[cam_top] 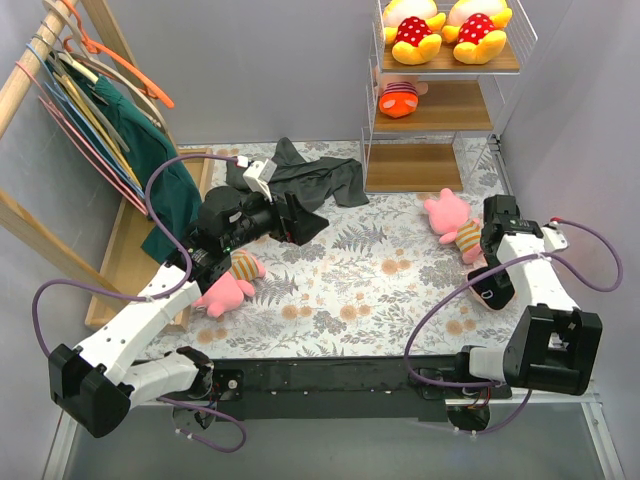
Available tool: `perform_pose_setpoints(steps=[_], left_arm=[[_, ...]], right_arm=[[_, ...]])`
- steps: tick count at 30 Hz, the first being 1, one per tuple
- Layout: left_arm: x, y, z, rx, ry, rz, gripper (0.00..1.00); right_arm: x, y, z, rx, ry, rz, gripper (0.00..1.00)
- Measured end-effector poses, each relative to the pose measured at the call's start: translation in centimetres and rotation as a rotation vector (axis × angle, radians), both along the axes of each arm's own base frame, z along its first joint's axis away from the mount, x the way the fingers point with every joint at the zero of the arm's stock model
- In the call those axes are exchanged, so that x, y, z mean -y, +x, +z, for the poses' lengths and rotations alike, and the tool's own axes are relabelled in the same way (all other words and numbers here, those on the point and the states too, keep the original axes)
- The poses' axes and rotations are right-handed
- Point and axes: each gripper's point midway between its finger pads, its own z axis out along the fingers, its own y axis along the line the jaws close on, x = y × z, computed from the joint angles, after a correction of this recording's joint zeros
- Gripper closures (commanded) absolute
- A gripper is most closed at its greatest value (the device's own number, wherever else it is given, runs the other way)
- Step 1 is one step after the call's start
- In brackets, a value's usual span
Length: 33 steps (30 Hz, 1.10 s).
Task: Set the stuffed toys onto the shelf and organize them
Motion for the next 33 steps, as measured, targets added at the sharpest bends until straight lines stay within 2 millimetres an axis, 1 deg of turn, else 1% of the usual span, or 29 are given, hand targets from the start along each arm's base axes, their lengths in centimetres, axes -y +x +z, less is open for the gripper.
perform_pose_setpoints(steps=[3, 6, 9, 10, 11, 15, 23, 30, 33], left_arm=[[0.0, 0.1, -0.1, -0.003, 0.002, 0.0, 0.02], [0.1, 0.2, -0.4, -0.009, 0.007, 0.0, 0.02], [0.0, 0.2, -0.6, -0.009, 0.012, 0.003, 0.02], [0.0, 0.2, -0.6, -0.007, 0.012, 0.004, 0.02], [0.0, 0.3, -0.6, -0.006, 0.013, 0.005, 0.02], [0.0, 0.3, -0.6, -0.006, 0.014, 0.007, 0.02], [0.0, 0.3, -0.6, -0.006, 0.014, 0.009, 0.02], [0.0, 0.3, -0.6, -0.005, 0.014, 0.009, 0.02], [0.0, 0.3, -0.6, -0.006, 0.014, 0.009, 0.02]], right_arm=[[0.1, -0.6, -1.7, -0.039, 0.004, -0.009, 0.32], [0.2, -1.3, -3.0, -0.087, 0.002, -0.015, 0.41], [0.4, -1.5, -3.5, -0.098, -0.001, -0.026, 0.72], [0.5, -1.4, -3.4, -0.092, -0.004, -0.028, 0.96], [0.6, -1.3, -3.3, -0.084, -0.005, -0.03, 0.99], [0.7, -1.1, -2.6, -0.041, -0.011, -0.04, 0.99], [1.1, -0.9, 0.5, 0.049, -0.046, -0.024, 0.99], [1.1, 0.6, 4.4, 0.148, -0.07, 0.047, 0.99], [0.2, 1.8, 5.6, 0.205, -0.047, 0.143, 0.99]])
